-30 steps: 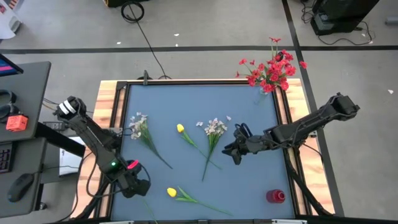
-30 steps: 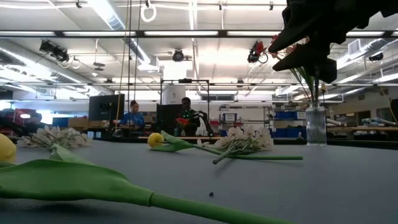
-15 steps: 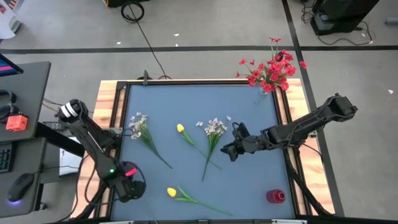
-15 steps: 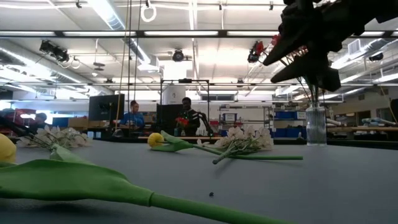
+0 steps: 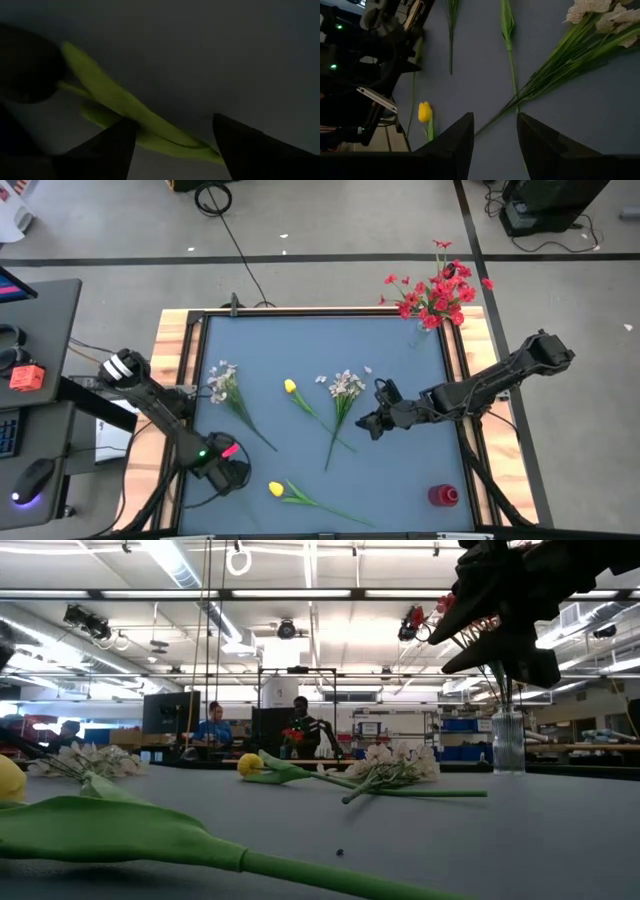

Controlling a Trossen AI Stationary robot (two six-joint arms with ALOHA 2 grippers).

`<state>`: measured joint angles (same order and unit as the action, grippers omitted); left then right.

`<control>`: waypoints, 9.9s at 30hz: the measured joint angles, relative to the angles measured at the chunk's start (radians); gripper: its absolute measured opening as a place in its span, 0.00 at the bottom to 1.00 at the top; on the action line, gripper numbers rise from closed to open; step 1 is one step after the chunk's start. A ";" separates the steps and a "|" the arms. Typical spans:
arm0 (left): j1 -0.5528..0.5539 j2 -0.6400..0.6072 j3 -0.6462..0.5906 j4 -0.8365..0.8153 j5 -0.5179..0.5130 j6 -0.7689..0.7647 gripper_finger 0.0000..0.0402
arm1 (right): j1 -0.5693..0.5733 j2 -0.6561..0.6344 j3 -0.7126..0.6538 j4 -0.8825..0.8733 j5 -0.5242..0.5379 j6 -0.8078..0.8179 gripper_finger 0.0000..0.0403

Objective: Sort flowers into vase by color
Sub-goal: Put the black flower into the transparent vase

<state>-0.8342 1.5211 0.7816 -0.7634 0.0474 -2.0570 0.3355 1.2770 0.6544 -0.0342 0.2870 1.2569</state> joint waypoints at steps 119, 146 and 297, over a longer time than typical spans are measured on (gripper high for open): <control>0.286 -0.308 0.241 0.391 -0.733 1.451 0.02 | -0.047 0.007 0.082 0.587 0.134 -0.531 0.39; 0.620 -0.204 0.241 0.874 -0.115 1.736 0.02 | -0.082 0.170 0.354 0.463 -0.019 -0.857 0.28; 0.740 -0.211 0.241 0.454 -0.539 1.443 0.44 | -0.303 -0.417 0.142 -0.533 0.373 -1.234 0.03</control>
<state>-0.0941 1.3106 1.0229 -0.3098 -0.4920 -0.6144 0.0322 0.8600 0.7961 -0.5668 0.6597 0.0226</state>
